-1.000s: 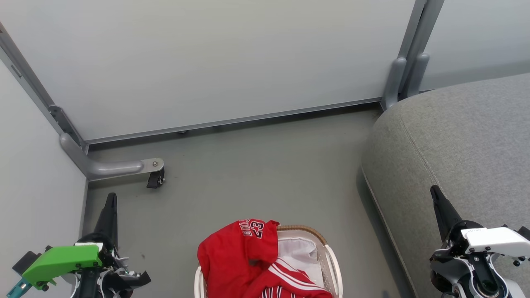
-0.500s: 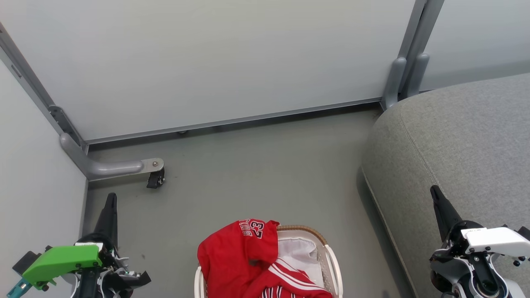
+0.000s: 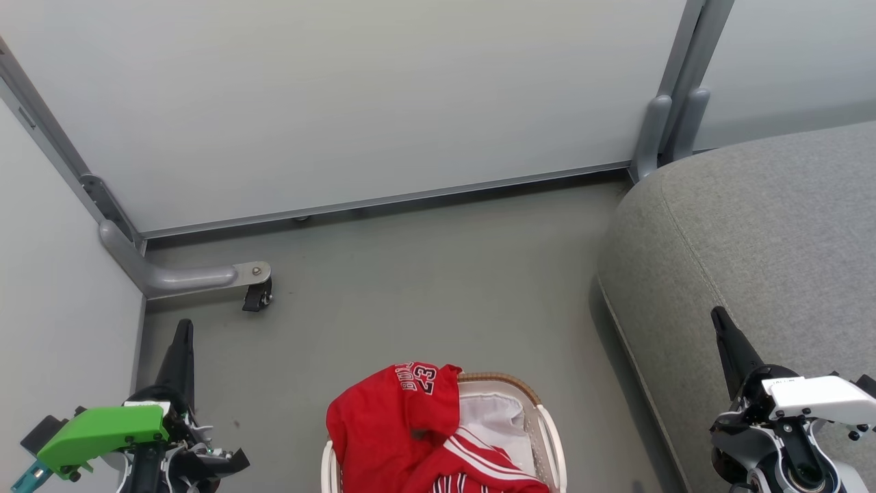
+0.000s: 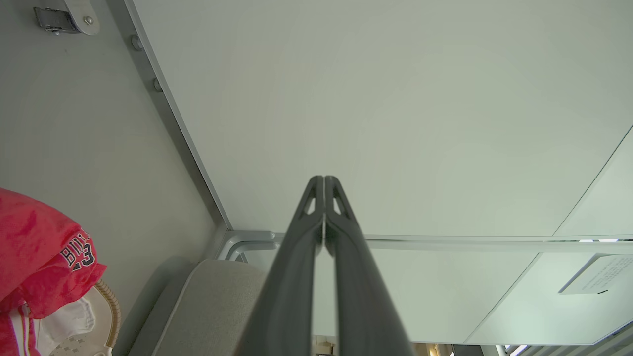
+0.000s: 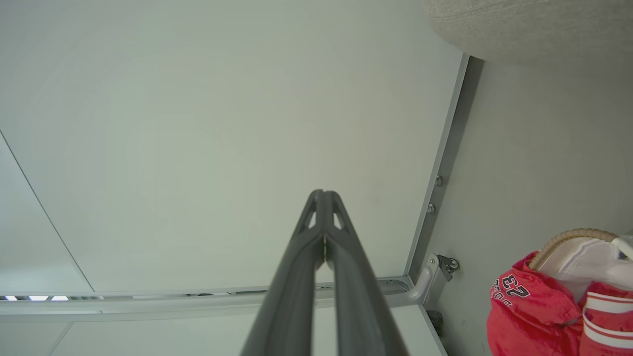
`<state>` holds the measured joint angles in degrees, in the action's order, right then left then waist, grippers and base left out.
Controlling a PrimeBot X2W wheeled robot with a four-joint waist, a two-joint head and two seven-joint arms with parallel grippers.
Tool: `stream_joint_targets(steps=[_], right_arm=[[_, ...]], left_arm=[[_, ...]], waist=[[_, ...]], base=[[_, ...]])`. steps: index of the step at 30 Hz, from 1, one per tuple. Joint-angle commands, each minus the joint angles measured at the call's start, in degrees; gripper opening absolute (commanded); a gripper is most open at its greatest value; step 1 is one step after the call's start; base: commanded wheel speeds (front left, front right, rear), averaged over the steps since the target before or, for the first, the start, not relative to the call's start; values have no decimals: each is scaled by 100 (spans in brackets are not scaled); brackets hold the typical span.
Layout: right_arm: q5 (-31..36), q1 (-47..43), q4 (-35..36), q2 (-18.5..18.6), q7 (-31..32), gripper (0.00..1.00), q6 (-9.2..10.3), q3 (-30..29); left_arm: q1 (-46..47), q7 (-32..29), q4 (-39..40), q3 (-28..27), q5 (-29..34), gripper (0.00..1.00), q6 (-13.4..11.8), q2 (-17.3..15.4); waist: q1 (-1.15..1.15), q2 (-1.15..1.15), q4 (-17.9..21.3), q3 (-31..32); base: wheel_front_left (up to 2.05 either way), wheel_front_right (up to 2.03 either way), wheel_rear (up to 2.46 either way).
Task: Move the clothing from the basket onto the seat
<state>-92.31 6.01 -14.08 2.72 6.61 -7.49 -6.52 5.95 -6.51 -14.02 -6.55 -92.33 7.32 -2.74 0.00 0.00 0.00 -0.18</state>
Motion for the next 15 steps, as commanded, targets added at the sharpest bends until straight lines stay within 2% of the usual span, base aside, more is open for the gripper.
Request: stream_joint_targets(steps=[1, 15], right_arm=[[-18, 45, 20, 36, -1, 0, 0, -6], [-18, 45, 20, 36, -1, 0, 0, -6]], left_arm=[[66, -19, 8, -6, -16, 0, 45, -31], [66, -19, 8, -6, -16, 0, 45, -31]], waist=[[0, 0, 0, 0], [0, 0, 0, 0]], base=[[0, 0, 0], [0, 0, 0]])
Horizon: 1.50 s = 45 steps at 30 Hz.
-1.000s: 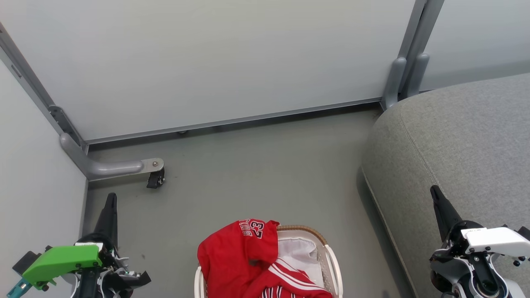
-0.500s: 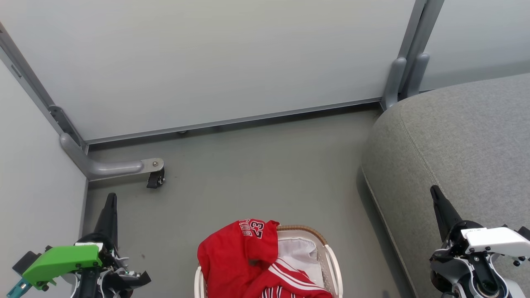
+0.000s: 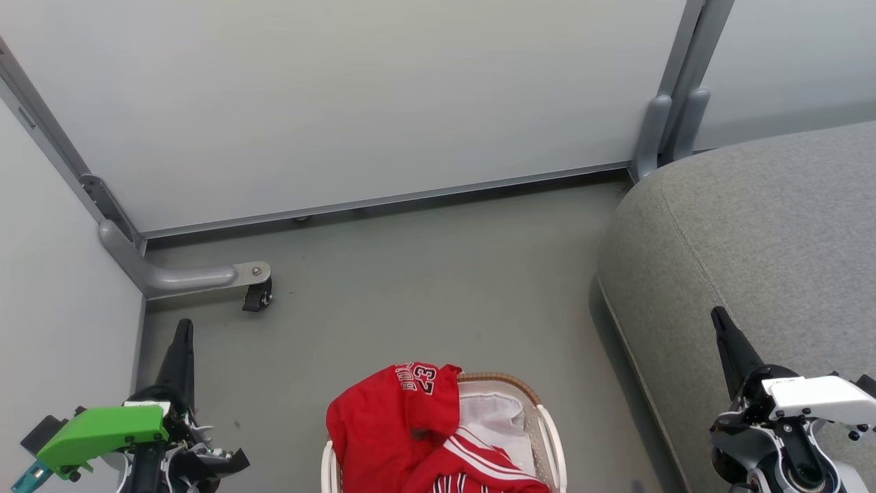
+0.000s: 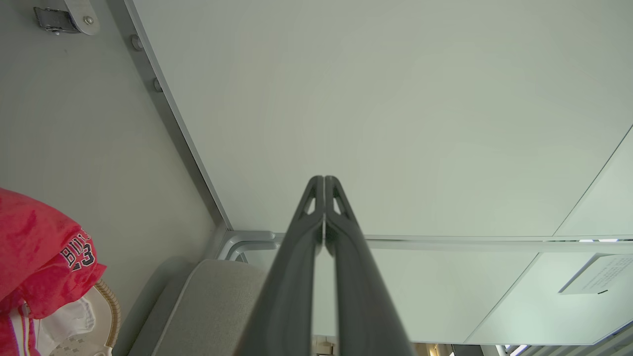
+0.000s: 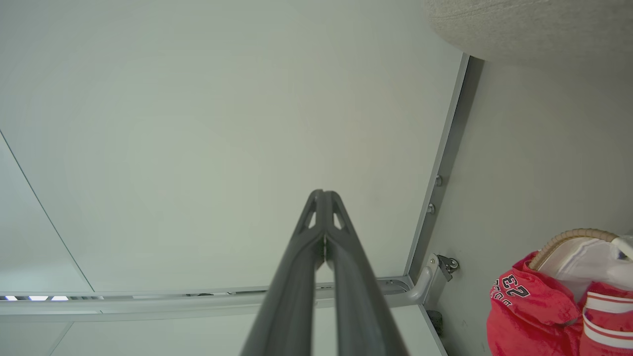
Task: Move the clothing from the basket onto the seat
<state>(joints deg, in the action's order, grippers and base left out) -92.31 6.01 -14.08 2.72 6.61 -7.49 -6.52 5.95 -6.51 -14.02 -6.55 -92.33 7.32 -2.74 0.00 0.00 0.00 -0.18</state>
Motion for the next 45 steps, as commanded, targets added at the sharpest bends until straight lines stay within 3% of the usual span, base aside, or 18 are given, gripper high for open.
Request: stream_joint_targets(steps=[1, 45], right_arm=[[-18, 45, 20, 36, -1, 0, 0, -6], [-18, 45, 20, 37, -1, 0, 0, -6]], left_arm=[[66, -19, 8, -6, -16, 0, 45, -31], [66, -19, 8, -6, -16, 0, 46, -31]], waist=[[0, 0, 0, 0], [0, 0, 0, 0]], base=[[0, 0, 0], [0, 0, 0]])
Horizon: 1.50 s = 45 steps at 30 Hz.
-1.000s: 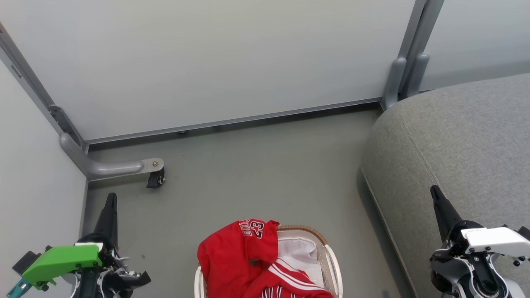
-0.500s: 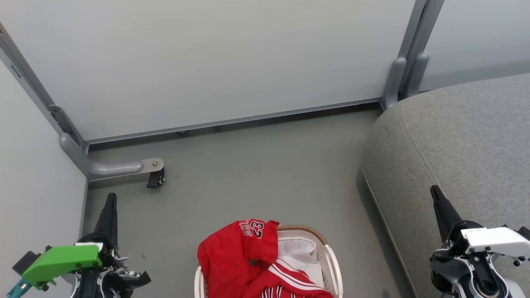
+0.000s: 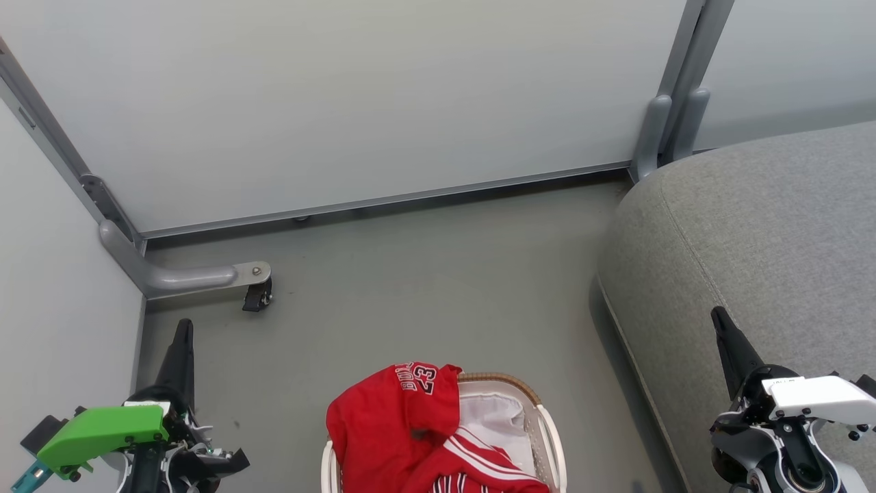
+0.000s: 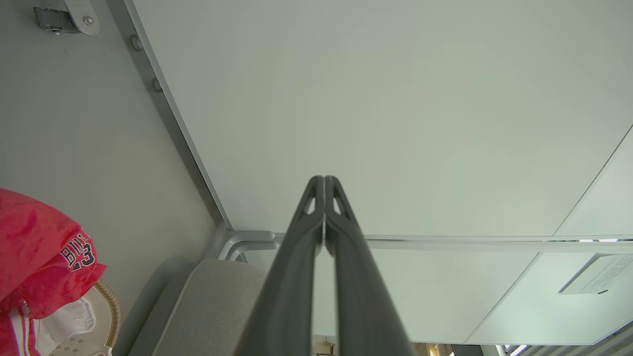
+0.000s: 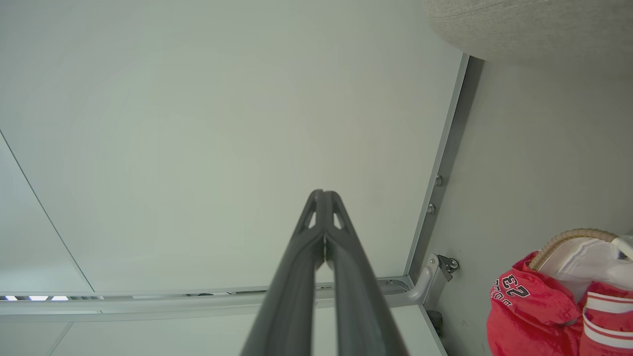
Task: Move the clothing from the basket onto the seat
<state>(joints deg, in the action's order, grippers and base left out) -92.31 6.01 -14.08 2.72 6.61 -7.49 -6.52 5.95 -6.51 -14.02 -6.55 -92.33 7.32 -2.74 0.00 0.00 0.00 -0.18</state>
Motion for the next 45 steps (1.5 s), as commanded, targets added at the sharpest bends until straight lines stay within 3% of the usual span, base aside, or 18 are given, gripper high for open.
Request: stream_joint_targets(steps=[1, 4, 5, 6, 7, 8, 9, 19, 29, 45], right_arm=[[-18, 45, 20, 37, -1, 0, 0, -6], [2, -1, -3, 0, -3, 0, 0, 2], [2, -22, -39, -13, -3, 100, 0, 5], [4, -61, -92, -31, -8, 0, 1, 16], [2, -107, -145, -52, -4, 100, 2, 17], [4, -148, -194, -67, -8, 0, 2, 24], [2, -190, -241, -83, -4, 100, 2, 22], [195, -209, -294, -67, -294, 100, 2, 157], [1052, -155, -259, -52, -554, 100, 2, -68], [3502, -213, 408, -32, -917, 100, 1, -19]], left_arm=[[66, -19, 8, -6, -16, 0, 46, -31], [-1, 2, -2, 2, 2, 0, -1, 1], [-14, 4, -42, 7, 1, 100, -7, 8], [-44, 9, -95, 15, 3, 0, -10, 16], [-89, 6, -148, 17, 2, 100, -12, 27], [-134, 10, -194, 29, 3, 0, -20, 36], [-179, 7, -251, 33, 2, 100, -24, 44], [-225, 295, -178, 348, 204, 100, -18, 35], [-246, 552, -41, 431, 975, 100, -20, 26], [-239, 913, 507, 812, 2995, 100, -316, 13]], waist=[[0, 0, 0, 0], [0, 0, 0, 0], [0, 0, 0, 0], [0, 0, 0, 0], [0, 0, 0, 0], [0, 0, 0, 0], [0, 0, 0, 0], [0, 0, -2, 3], [0, 0, -12, 4], [0, 0, -34, -10]], base=[[0, 0, 0], [0, 0, 0], [0, 0, 0], [0, 0, 0], [0, 0, 0], [0, 0, 0], [0, 0, 0], [0, 0, 0], [0, 0, 0], [0, 0, 0]])
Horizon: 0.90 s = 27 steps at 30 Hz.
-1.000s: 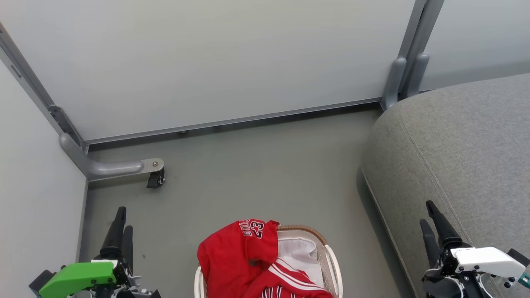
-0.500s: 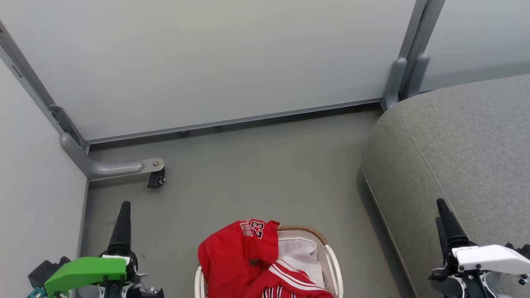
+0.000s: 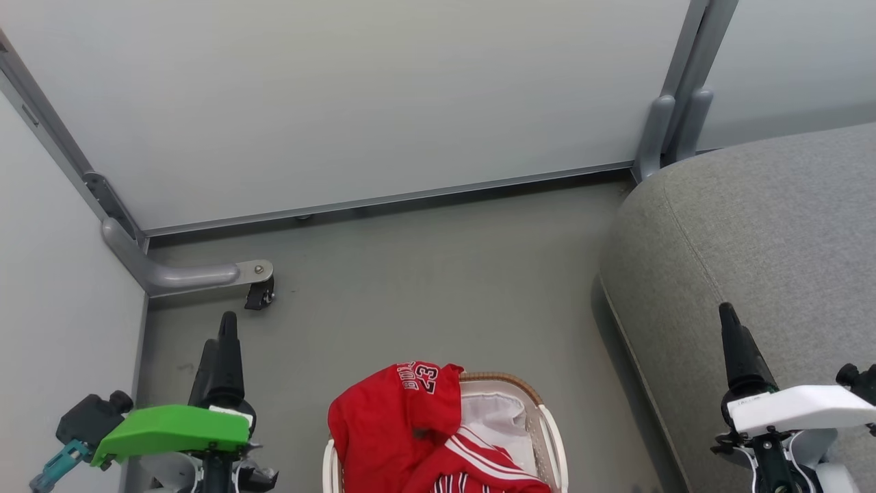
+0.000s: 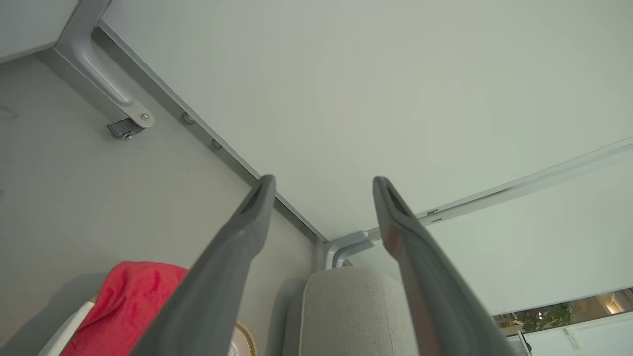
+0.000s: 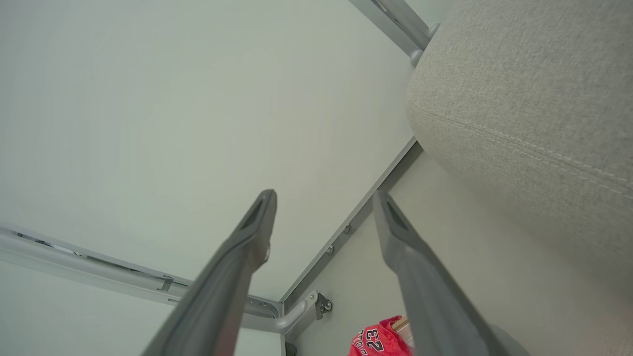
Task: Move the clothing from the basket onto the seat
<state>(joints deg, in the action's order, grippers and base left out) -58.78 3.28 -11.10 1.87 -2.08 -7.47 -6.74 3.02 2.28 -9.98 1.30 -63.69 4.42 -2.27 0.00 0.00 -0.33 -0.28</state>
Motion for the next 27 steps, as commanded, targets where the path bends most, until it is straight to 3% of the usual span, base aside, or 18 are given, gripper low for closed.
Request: stream_joint_targets(steps=[1, 14, 27], right_arm=[[267, 54, 120, 54, -69, 100, -1, 14], [1730, -91, 50, 65, -327, 100, -2, 201], [2681, -162, -17, 77, -537, 100, -2, 281]], left_arm=[[51, 52, 111, 52, 249, 100, -41, -35], [-115, 308, 15, 279, 1799, 100, -140, -44], [-308, 521, -110, 295, 2783, 100, -197, -52]], waist=[[0, 0, -2, 0], [0, 0, -11, 23], [0, 0, -31, 51]], base=[[0, 0, 0], [0, 0, 0], [0, 0, 0]])
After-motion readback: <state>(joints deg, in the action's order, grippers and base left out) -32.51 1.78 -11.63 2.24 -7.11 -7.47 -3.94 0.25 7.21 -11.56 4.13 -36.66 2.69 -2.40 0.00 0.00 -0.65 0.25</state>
